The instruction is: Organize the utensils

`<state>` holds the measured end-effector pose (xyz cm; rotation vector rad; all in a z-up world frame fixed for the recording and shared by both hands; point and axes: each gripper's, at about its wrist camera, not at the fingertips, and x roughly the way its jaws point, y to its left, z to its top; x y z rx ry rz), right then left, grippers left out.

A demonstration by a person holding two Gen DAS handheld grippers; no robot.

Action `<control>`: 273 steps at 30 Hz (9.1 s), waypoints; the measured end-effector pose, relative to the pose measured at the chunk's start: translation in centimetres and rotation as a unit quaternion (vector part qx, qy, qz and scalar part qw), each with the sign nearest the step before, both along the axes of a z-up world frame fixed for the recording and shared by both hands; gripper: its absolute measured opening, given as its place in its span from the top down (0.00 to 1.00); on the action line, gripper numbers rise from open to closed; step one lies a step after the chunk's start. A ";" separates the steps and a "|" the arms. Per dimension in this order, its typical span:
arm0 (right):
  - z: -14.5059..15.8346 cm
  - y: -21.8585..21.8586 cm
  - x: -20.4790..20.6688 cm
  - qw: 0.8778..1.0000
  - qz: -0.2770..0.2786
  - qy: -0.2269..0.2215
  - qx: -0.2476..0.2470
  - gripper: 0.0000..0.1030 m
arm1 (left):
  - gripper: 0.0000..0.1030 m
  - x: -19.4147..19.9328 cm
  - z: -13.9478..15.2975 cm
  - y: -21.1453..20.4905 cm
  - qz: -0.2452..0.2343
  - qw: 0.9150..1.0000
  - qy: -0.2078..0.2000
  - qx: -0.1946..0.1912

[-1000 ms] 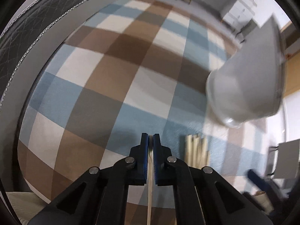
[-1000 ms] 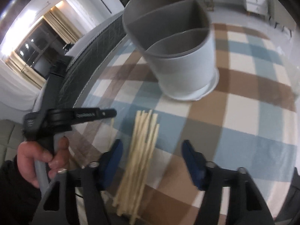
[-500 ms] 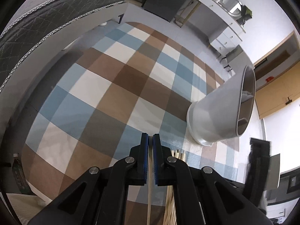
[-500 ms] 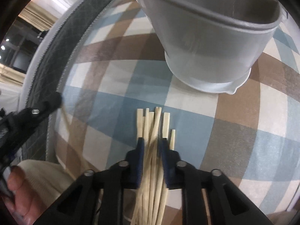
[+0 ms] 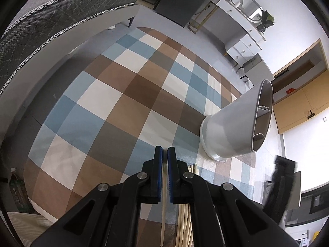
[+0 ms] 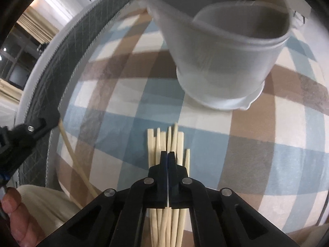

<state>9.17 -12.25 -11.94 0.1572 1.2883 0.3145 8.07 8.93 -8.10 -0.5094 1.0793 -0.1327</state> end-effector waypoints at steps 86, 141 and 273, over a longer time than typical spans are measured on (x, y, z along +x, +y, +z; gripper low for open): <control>6.8 -6.8 -6.3 0.977 0.001 -0.196 0.080 0.98 | 1.00 -4.8 6.8 -6.9 -0.099 0.983 -0.081 0.132; -1.6 0.0 -2.1 0.974 0.120 -0.062 -0.182 0.94 | 1.00 -2.6 2.8 -2.0 -0.066 0.997 -0.039 0.030; 18.1 -7.5 -1.4 0.922 0.030 -0.383 0.052 0.51 | 0.30 -0.1 17.1 -6.3 -0.047 0.978 -0.181 0.094</control>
